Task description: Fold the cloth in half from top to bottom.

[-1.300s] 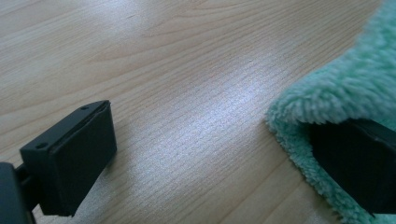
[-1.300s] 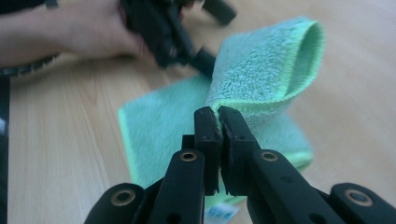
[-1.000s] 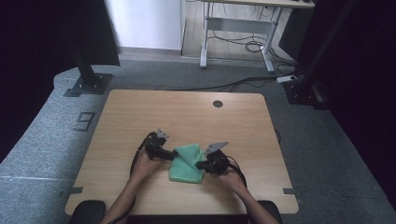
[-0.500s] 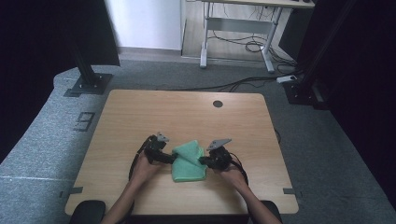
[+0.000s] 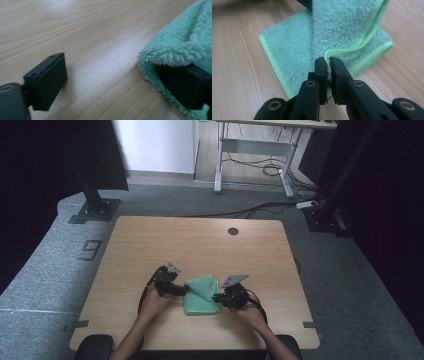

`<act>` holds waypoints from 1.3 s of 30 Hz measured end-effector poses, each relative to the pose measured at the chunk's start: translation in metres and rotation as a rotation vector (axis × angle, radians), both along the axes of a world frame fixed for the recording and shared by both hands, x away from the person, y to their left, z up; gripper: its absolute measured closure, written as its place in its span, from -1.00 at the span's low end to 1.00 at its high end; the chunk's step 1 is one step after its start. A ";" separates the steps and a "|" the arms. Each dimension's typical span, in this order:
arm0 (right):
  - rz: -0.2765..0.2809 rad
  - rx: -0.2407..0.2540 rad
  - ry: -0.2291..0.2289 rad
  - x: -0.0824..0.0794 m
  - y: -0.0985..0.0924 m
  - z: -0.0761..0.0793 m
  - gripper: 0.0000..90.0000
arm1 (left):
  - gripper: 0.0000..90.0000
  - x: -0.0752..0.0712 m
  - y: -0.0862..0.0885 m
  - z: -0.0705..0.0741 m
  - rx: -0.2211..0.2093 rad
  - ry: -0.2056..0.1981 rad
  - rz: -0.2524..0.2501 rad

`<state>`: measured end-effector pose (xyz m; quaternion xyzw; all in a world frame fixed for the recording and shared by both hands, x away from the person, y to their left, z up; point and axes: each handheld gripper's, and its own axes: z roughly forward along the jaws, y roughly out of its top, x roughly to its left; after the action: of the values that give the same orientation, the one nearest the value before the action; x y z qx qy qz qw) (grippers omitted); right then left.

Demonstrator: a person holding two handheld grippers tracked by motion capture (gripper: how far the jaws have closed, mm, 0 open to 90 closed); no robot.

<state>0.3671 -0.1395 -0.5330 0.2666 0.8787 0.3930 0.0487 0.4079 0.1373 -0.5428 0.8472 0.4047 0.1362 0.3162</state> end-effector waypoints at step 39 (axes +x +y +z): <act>-0.038 0.097 0.050 0.005 -0.009 -0.013 0.82 | 0.71 0.038 -0.087 0.055 0.002 0.210 -0.234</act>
<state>0.3717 -0.1490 -0.5456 0.2950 0.8542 0.4276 0.0214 0.4460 0.0507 -0.4881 0.8983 0.3341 0.0095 0.2852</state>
